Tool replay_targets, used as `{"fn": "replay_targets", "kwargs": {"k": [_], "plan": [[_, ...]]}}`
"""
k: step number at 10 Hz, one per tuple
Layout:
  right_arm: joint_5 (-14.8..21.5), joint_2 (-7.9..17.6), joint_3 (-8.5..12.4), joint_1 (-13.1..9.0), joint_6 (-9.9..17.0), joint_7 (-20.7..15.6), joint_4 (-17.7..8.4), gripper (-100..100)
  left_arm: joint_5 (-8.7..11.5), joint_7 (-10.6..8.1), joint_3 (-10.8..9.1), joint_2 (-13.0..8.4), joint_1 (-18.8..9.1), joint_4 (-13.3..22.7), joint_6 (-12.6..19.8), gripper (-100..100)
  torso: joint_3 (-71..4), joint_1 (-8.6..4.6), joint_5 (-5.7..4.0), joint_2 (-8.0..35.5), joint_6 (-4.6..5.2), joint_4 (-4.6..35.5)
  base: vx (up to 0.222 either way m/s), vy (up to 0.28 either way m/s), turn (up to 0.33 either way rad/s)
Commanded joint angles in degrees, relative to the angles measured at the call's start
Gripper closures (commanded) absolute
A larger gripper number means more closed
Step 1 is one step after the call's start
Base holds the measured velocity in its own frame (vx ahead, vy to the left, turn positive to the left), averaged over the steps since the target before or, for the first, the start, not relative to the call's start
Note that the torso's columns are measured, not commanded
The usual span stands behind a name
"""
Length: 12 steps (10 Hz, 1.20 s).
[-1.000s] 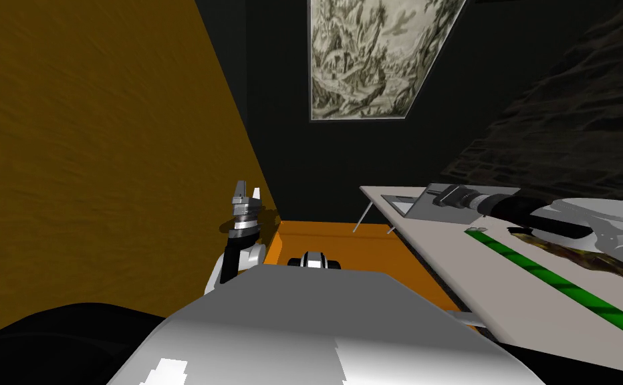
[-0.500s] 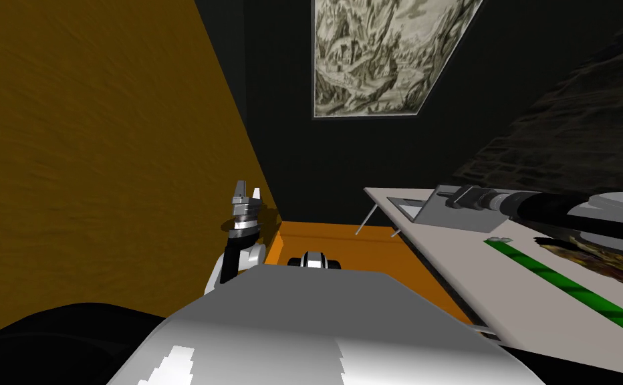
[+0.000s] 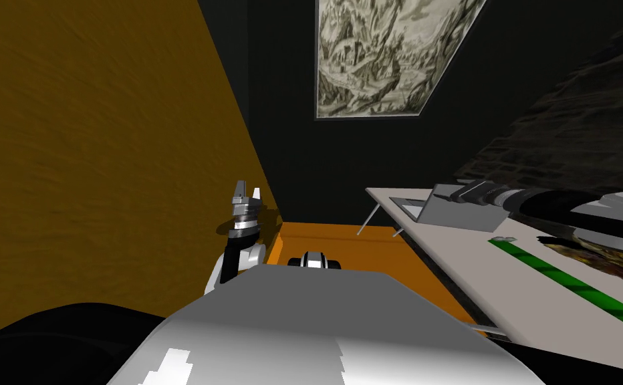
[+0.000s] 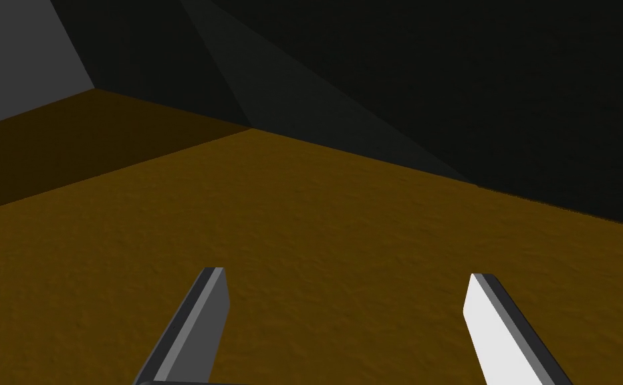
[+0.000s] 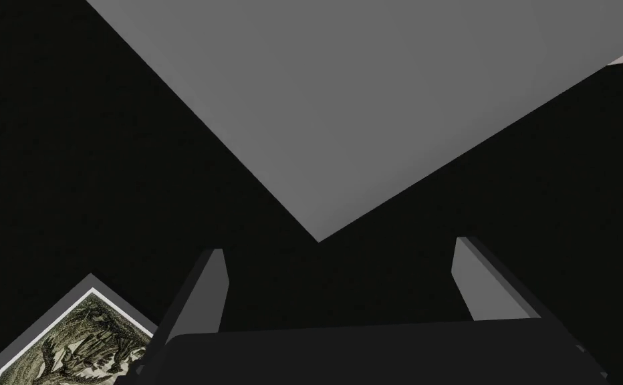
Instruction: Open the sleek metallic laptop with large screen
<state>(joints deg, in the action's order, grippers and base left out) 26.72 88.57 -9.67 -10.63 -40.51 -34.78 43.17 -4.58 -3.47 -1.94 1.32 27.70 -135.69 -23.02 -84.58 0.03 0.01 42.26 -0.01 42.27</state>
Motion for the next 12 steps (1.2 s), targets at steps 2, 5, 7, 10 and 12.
{"fn": "replay_targets", "kwargs": {"k": [2,5,7,10,12], "plan": [[-1.2,-0.2,1.5,1.0,1.4,0.5,0.4,-100,0.0,0.00,0.00,0.0,0.0,0.0,0.0,0,0.0,-0.14,-0.05,0.0,0.02,0.0,0.007,0.032,-0.005],[-1.0,2.2,0.0,2.2,-0.5,2.9,0.4,100,0.0,0.00,-0.01,0.0,0.0,0.0,0.0,0,0.0,-0.09,-0.03,0.0,0.01,0.0,0.031,0.001,-0.001],[-0.7,4.6,-1.5,3.4,-2.6,5.3,0.5,100,0.0,0.00,-0.01,0.0,0.0,0.0,0.0,0,-0.2,0.00,0.01,-0.4,-0.02,-0.1,0.180,0.003,-0.007],[-0.3,8.3,-3.9,5.3,-5.7,8.9,0.6,100,0.0,0.00,-0.01,0.0,0.0,0.0,0.0,0,0.1,-0.04,-0.01,0.1,0.02,0.1,0.138,0.000,0.001],[-0.1,10.7,-5.4,6.5,-7.7,11.2,0.6,100,0.0,0.00,-0.01,0.0,0.0,0.0,0.0,0,0.1,-0.04,-0.01,0.1,0.02,0.0,0.148,-0.005,-0.005]]}}
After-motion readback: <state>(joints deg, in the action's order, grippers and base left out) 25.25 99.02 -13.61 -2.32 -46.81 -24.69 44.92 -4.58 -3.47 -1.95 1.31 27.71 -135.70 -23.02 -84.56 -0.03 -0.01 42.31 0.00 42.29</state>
